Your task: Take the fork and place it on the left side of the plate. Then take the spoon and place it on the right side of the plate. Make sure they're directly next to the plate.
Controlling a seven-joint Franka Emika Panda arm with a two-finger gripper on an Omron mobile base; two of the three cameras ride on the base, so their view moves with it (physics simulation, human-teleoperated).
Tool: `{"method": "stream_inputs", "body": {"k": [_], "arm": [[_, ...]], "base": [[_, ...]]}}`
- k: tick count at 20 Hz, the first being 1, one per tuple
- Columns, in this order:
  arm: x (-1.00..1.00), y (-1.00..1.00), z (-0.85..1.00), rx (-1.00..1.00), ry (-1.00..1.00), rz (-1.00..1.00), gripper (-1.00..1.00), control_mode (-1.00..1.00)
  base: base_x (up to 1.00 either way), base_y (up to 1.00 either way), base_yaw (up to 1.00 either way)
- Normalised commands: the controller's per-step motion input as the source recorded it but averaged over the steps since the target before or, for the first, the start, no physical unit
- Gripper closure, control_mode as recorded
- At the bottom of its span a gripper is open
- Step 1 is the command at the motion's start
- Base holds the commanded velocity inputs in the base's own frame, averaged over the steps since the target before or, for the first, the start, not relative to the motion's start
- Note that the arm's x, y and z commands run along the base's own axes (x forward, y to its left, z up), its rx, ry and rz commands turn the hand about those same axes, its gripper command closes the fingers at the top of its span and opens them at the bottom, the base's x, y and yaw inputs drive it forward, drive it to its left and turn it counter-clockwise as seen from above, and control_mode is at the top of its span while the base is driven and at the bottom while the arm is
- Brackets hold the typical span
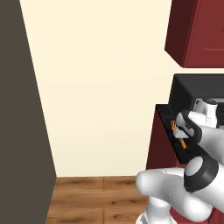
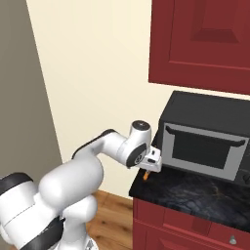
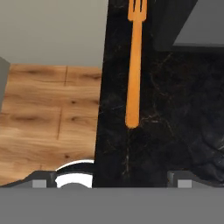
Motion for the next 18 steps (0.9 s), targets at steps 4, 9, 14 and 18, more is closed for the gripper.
{"method": "stream_inputs", "body": {"k": [4, 9, 14, 18], "arm": [[0.28, 0.00, -0.18, 0.00, -0.01, 0.00, -1.00, -1.00], [0.32, 0.00, -0.24, -0.01, 0.00, 0.00, -1.00, -1.00], [0.34, -0.06, -0.29, 0.00, 0.00, 0.00, -1.00, -1.00], [0.33, -0.14, -0.26, 0.00, 0.00, 0.00, -1.00, -1.00]], "base": [[0.00, 0.00, 0.00], [0.00, 0.00, 0.00], [0.00, 0.00, 0.00], [0.00, 0.00, 0.00]]}}
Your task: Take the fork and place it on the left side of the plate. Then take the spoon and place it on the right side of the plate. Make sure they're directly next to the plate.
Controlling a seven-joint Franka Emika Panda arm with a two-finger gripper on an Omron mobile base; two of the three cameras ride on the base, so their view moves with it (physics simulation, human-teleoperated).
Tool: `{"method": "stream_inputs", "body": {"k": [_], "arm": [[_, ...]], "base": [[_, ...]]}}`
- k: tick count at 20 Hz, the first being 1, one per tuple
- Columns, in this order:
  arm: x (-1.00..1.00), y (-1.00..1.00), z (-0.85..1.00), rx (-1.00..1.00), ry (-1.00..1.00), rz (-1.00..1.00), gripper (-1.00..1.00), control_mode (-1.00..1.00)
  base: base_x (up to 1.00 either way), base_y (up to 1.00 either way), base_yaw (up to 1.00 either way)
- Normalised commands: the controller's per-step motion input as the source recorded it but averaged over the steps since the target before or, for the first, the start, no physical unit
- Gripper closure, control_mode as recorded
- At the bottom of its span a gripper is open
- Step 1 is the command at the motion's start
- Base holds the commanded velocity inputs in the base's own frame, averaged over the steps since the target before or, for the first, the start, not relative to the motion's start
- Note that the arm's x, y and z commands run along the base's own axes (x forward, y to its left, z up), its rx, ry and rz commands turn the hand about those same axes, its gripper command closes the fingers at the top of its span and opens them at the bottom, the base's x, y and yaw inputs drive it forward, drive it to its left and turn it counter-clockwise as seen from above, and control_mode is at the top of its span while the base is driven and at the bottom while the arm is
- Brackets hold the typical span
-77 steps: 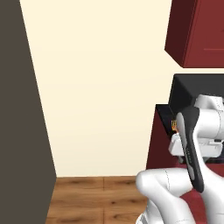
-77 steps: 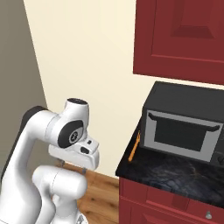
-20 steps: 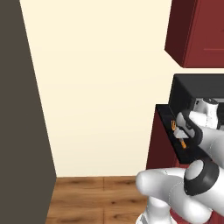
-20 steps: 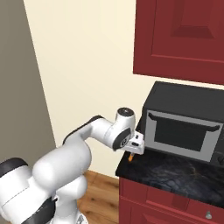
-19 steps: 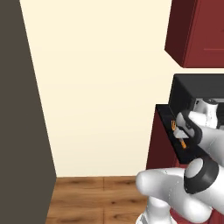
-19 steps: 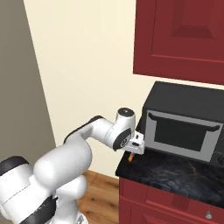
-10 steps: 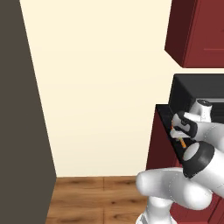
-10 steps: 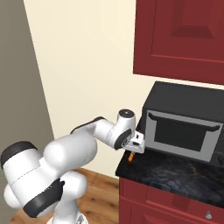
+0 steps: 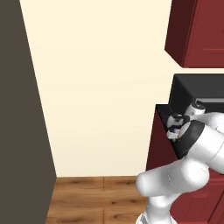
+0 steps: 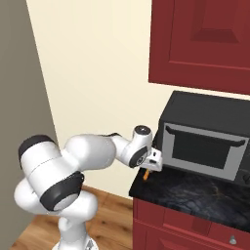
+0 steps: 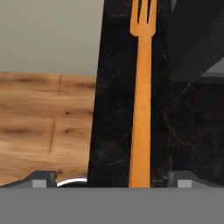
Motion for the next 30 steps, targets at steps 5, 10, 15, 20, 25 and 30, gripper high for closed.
{"method": "stream_inputs", "body": {"k": [5, 10, 15, 20, 25, 30], "arm": [[0.30, -0.24, -0.25, 0.00, 0.00, 0.00, -1.00, -1.00], [0.28, -0.18, -0.25, 0.00, 0.00, 0.00, -1.00, -1.00], [0.28, -0.07, -0.29, 0.00, 0.00, 0.00, -1.00, -1.00], [0.20, 0.00, -0.35, 0.00, 0.01, 0.00, 1.00, -1.00], [-0.10, 0.16, -0.26, 0.01, 0.01, 0.00, 1.00, -1.00], [-0.33, 0.64, -0.09, 0.00, 0.02, 0.00, 1.00, -1.00]], "base": [[0.00, 0.00, 0.00], [0.00, 0.00, 0.00], [0.00, 0.00, 0.00], [0.00, 0.00, 0.00], [0.00, 0.00, 0.00], [0.00, 0.00, 0.00]]}}
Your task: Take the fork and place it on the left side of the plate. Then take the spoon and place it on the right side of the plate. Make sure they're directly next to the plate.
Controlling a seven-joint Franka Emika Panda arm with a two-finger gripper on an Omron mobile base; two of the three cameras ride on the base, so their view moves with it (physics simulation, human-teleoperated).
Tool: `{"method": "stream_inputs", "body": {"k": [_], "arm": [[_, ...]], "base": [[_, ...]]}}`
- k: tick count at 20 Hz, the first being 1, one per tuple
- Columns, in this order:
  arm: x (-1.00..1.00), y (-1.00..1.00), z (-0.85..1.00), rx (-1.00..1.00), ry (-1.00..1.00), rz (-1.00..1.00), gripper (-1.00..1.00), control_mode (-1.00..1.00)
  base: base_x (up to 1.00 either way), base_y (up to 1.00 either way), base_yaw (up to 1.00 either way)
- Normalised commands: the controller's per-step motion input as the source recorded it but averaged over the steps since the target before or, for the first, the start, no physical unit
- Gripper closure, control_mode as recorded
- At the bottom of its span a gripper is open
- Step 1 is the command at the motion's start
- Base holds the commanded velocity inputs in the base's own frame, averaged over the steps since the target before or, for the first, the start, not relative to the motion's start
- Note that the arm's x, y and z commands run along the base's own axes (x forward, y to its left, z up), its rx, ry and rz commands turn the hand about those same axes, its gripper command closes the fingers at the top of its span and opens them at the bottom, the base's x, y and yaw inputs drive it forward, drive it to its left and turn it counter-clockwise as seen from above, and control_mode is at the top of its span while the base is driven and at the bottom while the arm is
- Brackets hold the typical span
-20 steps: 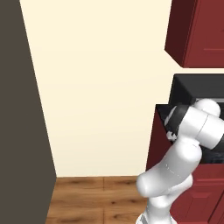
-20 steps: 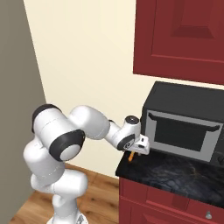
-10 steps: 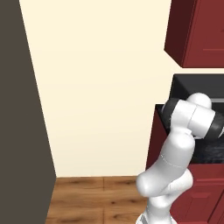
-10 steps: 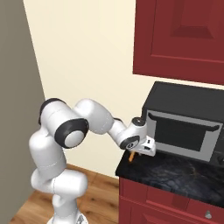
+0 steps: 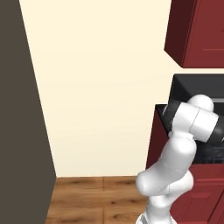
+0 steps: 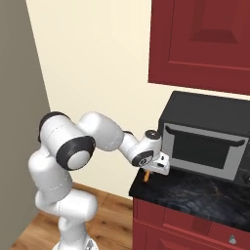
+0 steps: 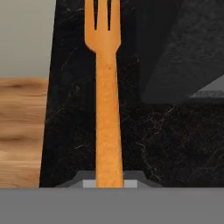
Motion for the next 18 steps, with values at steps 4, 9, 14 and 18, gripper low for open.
{"method": "stream_inputs", "body": {"k": [4, 9, 14, 18], "arm": [[-0.64, 0.85, 0.35, 0.00, 0.00, 0.04, 1.00, -1.00], [-0.97, 0.23, 0.97, 0.00, -0.20, 0.10, 1.00, -1.00], [-1.00, 0.00, 1.00, 0.00, -0.27, 0.00, 1.00, -1.00], [-0.95, 0.16, 1.00, 0.00, -0.28, 0.02, 1.00, -1.00]], "base": [[0.00, 0.00, 0.00], [0.00, 0.00, 0.00], [0.00, 0.00, 0.00], [0.00, 0.00, 0.00]]}}
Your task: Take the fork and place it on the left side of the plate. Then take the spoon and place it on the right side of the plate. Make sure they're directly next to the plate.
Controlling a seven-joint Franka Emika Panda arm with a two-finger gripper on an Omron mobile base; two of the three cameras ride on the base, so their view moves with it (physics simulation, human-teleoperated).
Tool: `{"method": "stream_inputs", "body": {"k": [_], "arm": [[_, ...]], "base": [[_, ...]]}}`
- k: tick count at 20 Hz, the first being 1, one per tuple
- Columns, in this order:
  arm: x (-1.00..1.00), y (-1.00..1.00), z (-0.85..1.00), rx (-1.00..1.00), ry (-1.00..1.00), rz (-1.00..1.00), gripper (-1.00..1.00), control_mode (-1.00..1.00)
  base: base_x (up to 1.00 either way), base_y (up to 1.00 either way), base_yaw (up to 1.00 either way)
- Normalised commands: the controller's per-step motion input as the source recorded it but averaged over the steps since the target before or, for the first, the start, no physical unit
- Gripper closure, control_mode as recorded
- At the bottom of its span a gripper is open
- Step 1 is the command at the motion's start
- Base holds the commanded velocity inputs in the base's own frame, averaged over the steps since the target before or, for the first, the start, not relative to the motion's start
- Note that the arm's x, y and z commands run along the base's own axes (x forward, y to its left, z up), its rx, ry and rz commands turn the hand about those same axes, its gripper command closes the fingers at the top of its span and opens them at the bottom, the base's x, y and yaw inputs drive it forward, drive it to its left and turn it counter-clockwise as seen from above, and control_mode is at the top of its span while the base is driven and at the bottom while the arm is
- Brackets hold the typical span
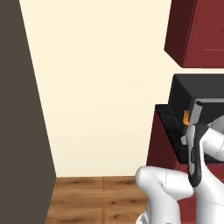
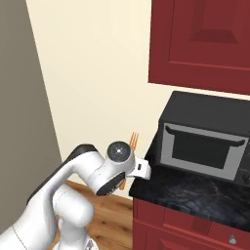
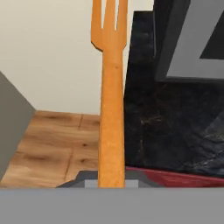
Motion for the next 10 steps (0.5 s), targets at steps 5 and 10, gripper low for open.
{"method": "stream_inputs", "body": {"k": [5, 10], "arm": [[-0.57, 0.65, 1.00, -0.06, -0.14, 0.24, 1.00, -1.00], [-0.22, 0.63, 0.89, -0.15, -0.01, 0.23, 1.00, -1.00]], "base": [[0.00, 0.00, 0.00], [0.00, 0.00, 0.00]]}}
